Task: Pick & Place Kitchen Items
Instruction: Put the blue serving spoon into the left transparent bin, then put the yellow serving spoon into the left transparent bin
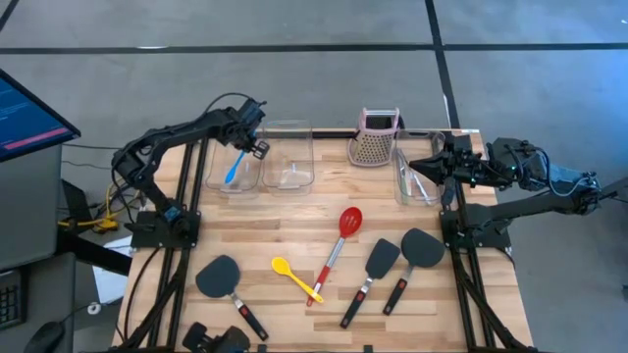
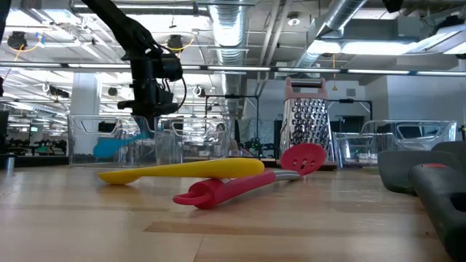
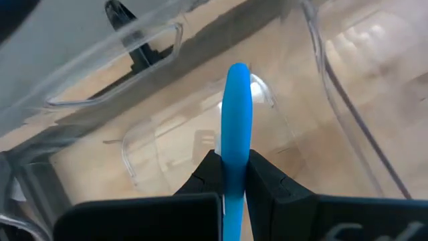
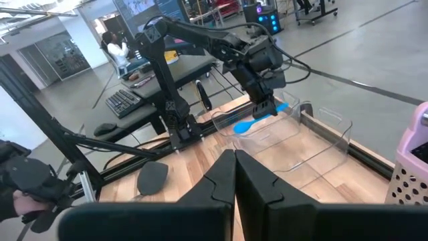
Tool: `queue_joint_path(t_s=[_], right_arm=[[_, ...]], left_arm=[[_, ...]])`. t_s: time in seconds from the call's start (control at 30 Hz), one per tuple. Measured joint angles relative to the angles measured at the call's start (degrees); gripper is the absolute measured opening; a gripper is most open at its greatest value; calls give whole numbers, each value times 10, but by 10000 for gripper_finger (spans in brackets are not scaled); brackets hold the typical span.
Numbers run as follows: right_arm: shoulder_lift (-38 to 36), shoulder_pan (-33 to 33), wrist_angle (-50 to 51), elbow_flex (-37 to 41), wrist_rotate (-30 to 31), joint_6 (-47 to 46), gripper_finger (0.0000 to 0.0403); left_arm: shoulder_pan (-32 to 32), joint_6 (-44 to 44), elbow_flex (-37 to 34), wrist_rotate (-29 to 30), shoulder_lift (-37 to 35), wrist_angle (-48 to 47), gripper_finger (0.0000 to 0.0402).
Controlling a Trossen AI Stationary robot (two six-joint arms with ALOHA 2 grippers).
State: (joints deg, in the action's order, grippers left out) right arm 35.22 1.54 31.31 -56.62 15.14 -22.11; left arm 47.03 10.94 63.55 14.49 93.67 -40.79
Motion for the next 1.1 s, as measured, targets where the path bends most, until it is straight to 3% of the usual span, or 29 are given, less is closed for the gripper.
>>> queue_joint_path(t_s=[0.27,0.7,0.87,1.1], right_arm=[[0,0,0,0,0,0,0],[0,0,0,0,0,-15,1],[0,0,0,0,0,-15,1],[0,0,0,0,0,-15,1]], left_arm=[[0,28,-55,0,-3,17,19],[-1,45,-78,-14,-24,30,134],[-1,45,-78,-24,-85,53,140],[-2,44,-78,-60,-227,110,120]])
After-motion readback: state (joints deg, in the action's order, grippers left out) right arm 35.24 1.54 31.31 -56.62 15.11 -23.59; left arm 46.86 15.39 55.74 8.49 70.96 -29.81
